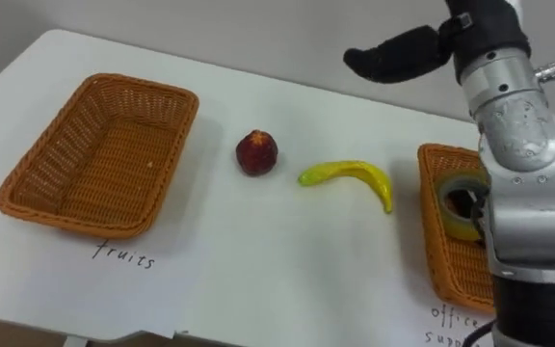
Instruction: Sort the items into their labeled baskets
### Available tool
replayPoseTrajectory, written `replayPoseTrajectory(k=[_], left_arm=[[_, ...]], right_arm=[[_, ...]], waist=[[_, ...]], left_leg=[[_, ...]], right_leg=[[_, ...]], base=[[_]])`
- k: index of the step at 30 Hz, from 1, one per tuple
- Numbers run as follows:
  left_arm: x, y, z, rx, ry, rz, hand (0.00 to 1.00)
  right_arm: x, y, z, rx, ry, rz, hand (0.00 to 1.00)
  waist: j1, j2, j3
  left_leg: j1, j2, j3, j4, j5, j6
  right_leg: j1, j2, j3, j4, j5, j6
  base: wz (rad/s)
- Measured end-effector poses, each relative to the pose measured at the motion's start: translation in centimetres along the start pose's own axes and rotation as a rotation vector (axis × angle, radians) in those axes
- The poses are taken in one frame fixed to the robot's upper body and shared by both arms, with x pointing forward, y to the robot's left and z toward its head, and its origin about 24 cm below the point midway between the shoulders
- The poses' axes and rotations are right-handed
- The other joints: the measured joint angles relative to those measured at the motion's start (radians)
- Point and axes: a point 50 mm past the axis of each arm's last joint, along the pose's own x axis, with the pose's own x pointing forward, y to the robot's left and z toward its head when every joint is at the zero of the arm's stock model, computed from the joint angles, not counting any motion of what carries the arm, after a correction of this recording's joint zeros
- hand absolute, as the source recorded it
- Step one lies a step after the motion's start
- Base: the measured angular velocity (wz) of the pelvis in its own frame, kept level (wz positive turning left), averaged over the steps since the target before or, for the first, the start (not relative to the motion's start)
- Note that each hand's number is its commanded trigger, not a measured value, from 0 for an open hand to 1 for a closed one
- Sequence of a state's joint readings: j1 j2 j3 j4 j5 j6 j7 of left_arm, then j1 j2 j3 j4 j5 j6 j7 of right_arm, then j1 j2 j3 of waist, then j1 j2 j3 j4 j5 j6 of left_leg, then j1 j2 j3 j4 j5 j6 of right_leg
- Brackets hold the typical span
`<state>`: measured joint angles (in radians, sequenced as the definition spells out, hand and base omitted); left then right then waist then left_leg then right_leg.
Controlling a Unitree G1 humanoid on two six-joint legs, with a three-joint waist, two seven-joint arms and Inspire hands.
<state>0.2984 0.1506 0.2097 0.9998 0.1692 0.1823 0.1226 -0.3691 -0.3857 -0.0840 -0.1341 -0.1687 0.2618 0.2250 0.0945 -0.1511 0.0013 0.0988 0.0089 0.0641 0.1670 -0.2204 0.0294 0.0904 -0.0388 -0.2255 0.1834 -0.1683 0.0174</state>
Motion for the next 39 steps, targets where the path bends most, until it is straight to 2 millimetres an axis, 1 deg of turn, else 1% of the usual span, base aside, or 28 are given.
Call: replayPoseTrajectory(k=[1,2,3,4,6,8,10,12,13,15,19,20,28,35,39], left_arm=[[0.0,0.0,0.0,0.000,-0.001,-0.002,0.00],[0.0,0.0,0.0,0.002,-0.001,-0.005,0.00],[0.0,0.0,0.1,0.003,-0.002,-0.006,0.00],[0.0,0.1,0.0,0.004,-0.001,-0.009,0.00],[0.0,0.2,-0.1,0.002,0.004,-0.016,0.00],[0.0,0.3,-0.2,0.003,0.012,-0.013,0.00],[0.1,0.4,-0.1,0.004,0.009,-0.009,0.00],[0.1,0.4,0.1,0.003,0.006,-0.006,0.00],[0.1,0.6,0.4,0.004,0.001,-0.002,0.00],[0.2,0.8,1.0,0.003,-0.012,0.001,0.00],[0.3,0.9,1.3,0.002,-0.019,0.000,0.00],[0.3,0.9,1.4,0.002,-0.020,-0.001,0.00],[0.4,1.2,2.3,0.003,-0.040,-0.014,0.00],[0.4,1.5,2.9,0.005,-0.055,-0.017,0.00],[0.4,1.5,2.9,0.005,-0.056,-0.017,0.00]], right_arm=[[0.1,0.2,-0.3,0.001,0.013,0.015,0.00],[0.2,0.6,-0.7,-0.004,0.033,0.044,0.00],[0.2,0.9,-1.1,-0.003,0.047,0.069,0.00],[0.2,1.0,-1.2,-0.007,0.055,0.088,0.00],[0.2,1.0,-1.3,-0.031,0.063,0.109,0.00],[0.2,1.2,-1.7,-0.076,0.088,0.149,0.00],[0.2,1.5,-2.2,-0.134,0.120,0.190,0.00],[0.2,1.8,-2.7,-0.170,0.144,0.209,0.00],[0.2,1.9,-3.5,-0.185,0.179,0.223,0.00],[0.1,1.9,-4.5,-0.212,0.231,0.238,0.00],[-0.1,2.1,-5.7,-0.260,0.300,0.281,0.00],[-0.1,2.1,-5.8,-0.268,0.307,0.288,0.00],[-0.3,2.0,-6.2,-0.387,0.373,0.337,0.00],[-0.4,2.1,-6.4,-0.408,0.403,0.367,0.00],[-0.5,2.6,-6.6,-0.410,0.415,0.402,0.00]], waist=[[0.003,0.001,0.0009],[0.015,0.002,0.0034],[0.017,0.001,0.0075],[0.019,0.001,0.0089],[0.022,-0.006,0.0059],[0.034,-0.010,0.0032],[0.047,-0.016,0.0021],[0.047,-0.018,0.0020],[0.048,-0.028,-0.0019],[0.053,-0.027,0.0053],[0.054,-0.030,0.0046],[0.053,-0.029,0.0056],[0.054,-0.033,0.0034],[0.055,-0.035,0.0027],[0.055,-0.034,0.0032]], left_leg=[[0.000,-0.001,-0.003,0.000,0.000,0.000],[0.000,0.000,-0.003,0.000,0.000,0.000],[-0.003,0.000,-0.010,0.000,0.000,0.000],[-0.011,-0.001,-0.017,0.000,0.000,0.000],[-0.018,-0.005,-0.023,0.002,0.000,0.000],[-0.020,-0.006,-0.022,0.001,0.000,0.000],[-0.019,-0.006,-0.024,0.002,0.000,0.000],[-0.020,-0.005,-0.030,0.003,0.001,0.000],[-0.021,-0.006,-0.035,0.002,0.001,0.000],[-0.021,-0.006,-0.040,0.002,0.001,0.000],[-0.021,-0.006,-0.040,0.002,0.001,0.000],[-0.021,-0.006,-0.039,0.002,0.001,0.000],[-0.028,-0.006,-0.033,0.004,0.001,-0.001],[-0.031,-0.006,-0.033,0.008,0.001,-0.001],[-0.032,-0.006,-0.033,0.010,0.001,-0.001]], right_leg=[[0.001,0.000,-0.001,0.000,0.000,0.000],[0.000,0.000,-0.002,0.000,0.000,0.000],[-0.001,0.000,-0.008,-0.001,0.000,0.000],[-0.005,-0.001,-0.019,-0.001,0.000,0.000],[-0.006,-0.002,-0.024,-0.004,0.000,0.000],[-0.004,-0.001,-0.021,-0.016,0.000,0.000],[-0.005,0.000,-0.022,-0.018,0.000,0.000],[-0.002,-0.001,-0.022,-0.024,0.000,0.000],[0.002,-0.002,-0.023,-0.034,0.000,0.000],[0.004,-0.002,-0.024,-0.034,0.000,0.000],[0.004,-0.003,-0.026,-0.034,0.000,0.000],[0.004,-0.003,-0.026,-0.034,0.000,0.000],[-0.006,-0.003,-0.028,-0.033,0.000,0.000],[-0.006,-0.003,-0.028,-0.033,0.000,0.000],[-0.006,-0.003,-0.027,-0.033,0.000,0.000]], base=[[0.09],[0.05],[0.11],[0.14],[0.12],[0.00],[0.02],[0.07],[0.09],[0.08],[0.01],[0.00],[-0.02],[0.00],[0.00]])
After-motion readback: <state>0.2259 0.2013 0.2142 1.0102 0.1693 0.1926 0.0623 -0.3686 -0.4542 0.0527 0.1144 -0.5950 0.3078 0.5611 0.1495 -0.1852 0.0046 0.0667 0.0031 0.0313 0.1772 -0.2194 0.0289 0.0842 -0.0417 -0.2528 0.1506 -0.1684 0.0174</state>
